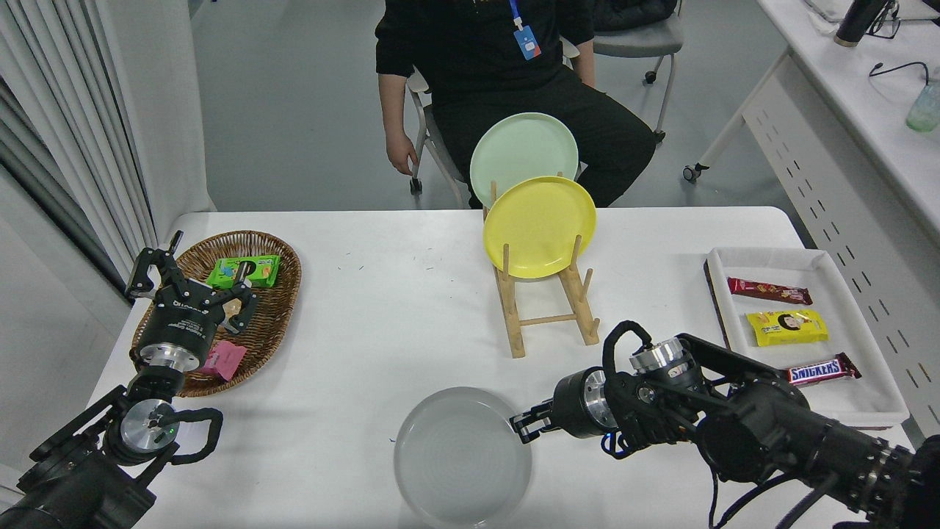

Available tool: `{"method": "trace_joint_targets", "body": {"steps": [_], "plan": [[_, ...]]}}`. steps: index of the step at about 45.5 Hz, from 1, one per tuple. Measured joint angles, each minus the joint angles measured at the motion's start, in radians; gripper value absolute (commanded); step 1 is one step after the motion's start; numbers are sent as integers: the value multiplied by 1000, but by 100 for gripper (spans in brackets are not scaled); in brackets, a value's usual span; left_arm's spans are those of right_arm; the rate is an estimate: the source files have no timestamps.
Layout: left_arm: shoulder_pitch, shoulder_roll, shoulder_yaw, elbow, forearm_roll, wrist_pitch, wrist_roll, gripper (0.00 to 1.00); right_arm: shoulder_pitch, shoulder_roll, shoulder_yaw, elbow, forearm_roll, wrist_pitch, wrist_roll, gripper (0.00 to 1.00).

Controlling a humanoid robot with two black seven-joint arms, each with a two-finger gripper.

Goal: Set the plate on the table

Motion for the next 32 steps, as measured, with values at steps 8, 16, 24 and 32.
{"method": "trace_joint_targets", "body": {"steps": [8,16,24,32], "plan": [[0,0,0,0,0,0,0,98,1,1,-2,-1,-20,0,0,73],[0,0,0,0,0,0,0,98,-1,1,2,-1,-45,0,0,100],[0,0,0,0,0,0,0,98,-3,5,27,-1,-70,0,1,100],[-1,0,0,0,0,0,0,98,-2,10,56,0,-87,0,1,100]]}}
